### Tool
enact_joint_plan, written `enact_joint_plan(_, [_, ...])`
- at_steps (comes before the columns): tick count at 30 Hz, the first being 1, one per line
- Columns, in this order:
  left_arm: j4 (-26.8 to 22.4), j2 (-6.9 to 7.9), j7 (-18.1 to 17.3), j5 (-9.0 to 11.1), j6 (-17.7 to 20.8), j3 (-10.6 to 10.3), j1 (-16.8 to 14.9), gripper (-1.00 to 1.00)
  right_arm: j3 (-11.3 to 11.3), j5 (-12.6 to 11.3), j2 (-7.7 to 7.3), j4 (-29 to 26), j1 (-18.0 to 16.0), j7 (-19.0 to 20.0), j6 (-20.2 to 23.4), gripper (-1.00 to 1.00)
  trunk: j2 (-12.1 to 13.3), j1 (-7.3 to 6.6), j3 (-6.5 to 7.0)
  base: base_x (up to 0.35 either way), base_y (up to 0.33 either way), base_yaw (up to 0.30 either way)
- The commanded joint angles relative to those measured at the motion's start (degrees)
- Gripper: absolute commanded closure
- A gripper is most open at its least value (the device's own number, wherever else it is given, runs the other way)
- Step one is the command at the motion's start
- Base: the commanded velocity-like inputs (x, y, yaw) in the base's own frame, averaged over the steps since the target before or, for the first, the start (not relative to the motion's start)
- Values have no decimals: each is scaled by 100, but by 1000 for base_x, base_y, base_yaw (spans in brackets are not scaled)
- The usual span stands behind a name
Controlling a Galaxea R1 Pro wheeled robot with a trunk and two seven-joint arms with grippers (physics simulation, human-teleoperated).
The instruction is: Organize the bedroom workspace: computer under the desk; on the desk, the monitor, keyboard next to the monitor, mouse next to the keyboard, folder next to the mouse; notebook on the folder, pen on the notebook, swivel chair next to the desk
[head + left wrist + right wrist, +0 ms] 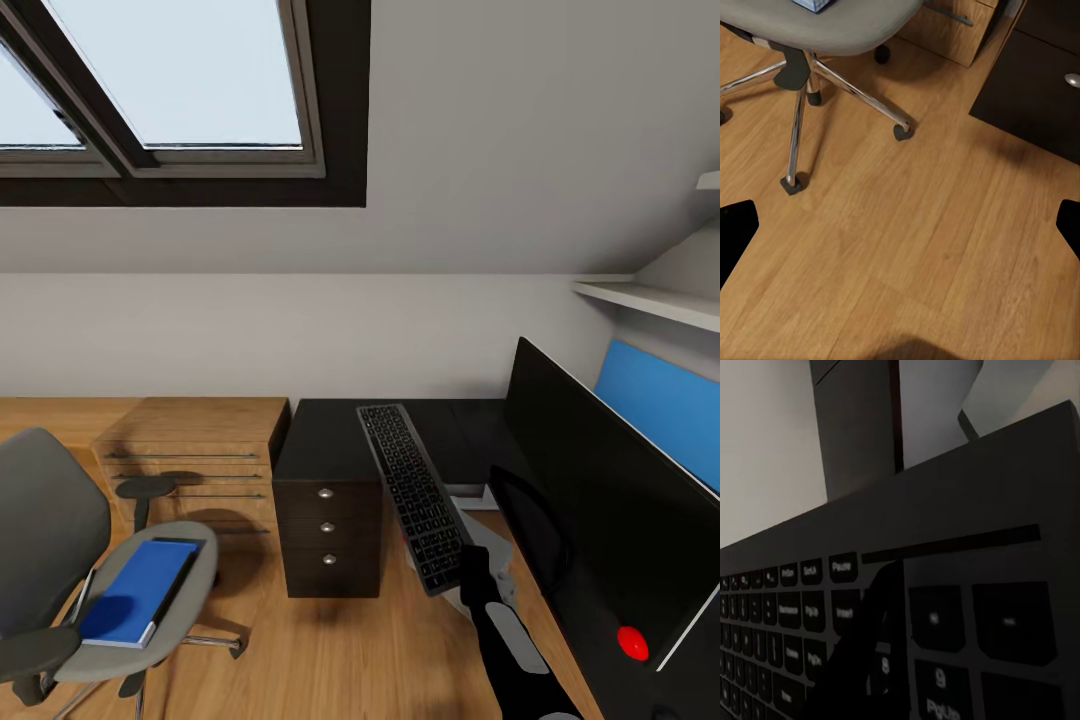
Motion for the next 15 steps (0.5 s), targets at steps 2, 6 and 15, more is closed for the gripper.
enact_joint_plan(2, [7,1,-60,25,-8,45,-2,-100,-13,-75,3,3,-2,65,-12,100,-4,2,-2,0,0,0])
enact_joint_plan(6, [7,1,-60,25,-8,45,-2,-100,-11,-74,3,1,-2,137,-9,100,-4,2,-2,0,0,0])
enact_joint_plan(15, [7,1,-60,26,-8,45,-2,-100,7,-70,-4,11,-2,527,54,100,-4,2,-2,0,0,0])
